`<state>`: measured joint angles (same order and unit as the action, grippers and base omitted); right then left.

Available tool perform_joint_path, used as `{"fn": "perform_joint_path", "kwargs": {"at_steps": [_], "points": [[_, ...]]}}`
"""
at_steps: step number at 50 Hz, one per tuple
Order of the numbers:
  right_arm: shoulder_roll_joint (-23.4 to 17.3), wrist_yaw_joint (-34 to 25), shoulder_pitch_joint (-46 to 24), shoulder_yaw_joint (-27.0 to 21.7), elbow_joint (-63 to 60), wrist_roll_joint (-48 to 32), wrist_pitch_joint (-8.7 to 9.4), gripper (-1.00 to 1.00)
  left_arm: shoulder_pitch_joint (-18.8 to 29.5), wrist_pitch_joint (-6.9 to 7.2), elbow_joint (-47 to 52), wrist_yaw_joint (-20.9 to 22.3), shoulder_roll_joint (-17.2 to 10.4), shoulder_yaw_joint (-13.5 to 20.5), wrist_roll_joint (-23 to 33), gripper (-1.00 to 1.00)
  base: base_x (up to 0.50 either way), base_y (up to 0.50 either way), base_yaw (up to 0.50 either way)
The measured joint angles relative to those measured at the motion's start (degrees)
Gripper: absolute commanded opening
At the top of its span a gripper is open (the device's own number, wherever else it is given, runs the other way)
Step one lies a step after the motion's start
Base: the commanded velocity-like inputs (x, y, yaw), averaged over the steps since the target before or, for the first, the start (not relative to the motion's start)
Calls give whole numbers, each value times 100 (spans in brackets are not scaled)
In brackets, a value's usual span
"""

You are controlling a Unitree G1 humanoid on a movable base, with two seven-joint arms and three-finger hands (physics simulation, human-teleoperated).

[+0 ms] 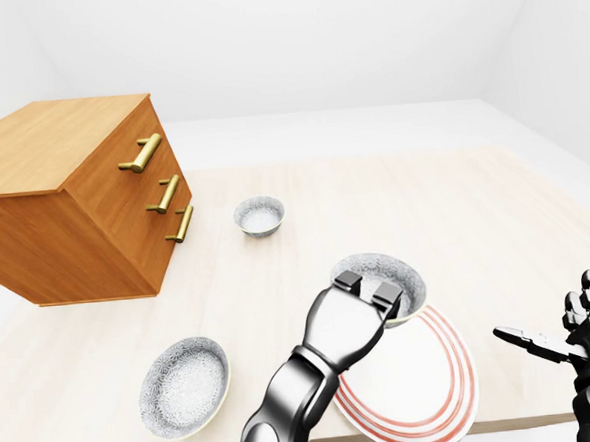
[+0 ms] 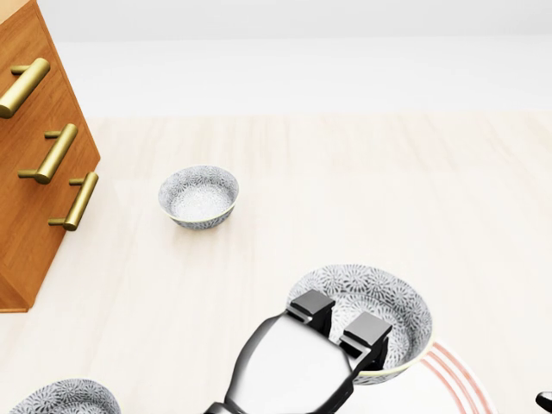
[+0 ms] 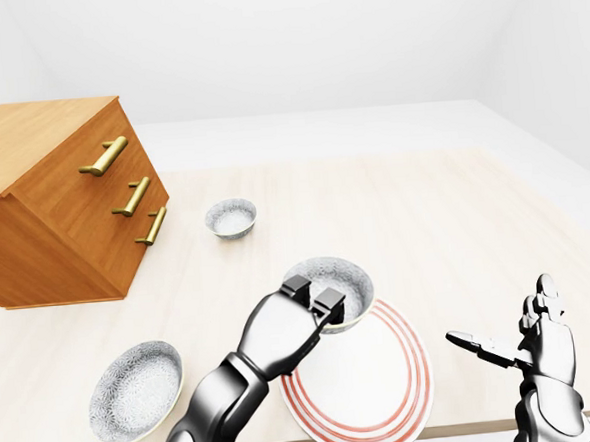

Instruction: Put the bowl in the middle on the plate.

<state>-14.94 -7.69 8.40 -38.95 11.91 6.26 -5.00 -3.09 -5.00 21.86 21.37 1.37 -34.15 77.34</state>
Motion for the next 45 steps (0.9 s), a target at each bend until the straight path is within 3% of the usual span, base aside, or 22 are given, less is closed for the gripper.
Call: {"fn": "perform_joint_path", "kwargs": {"at_steps": [19, 31, 45], "points": [[-16, 15, -12, 29, 71, -7, 0, 100, -294, 0, -229, -425, -168, -601, 345, -100, 0, 0, 0], [-23, 23, -15, 43, 96, -13, 0, 100, -361, 0, -341, -428, -163, -898, 275, -100, 0, 0, 0], [-11, 14, -3, 34, 47, -15, 0, 100, -367, 0, -581, -491, -173, -1049, 314, -100, 0, 0, 0]]}}
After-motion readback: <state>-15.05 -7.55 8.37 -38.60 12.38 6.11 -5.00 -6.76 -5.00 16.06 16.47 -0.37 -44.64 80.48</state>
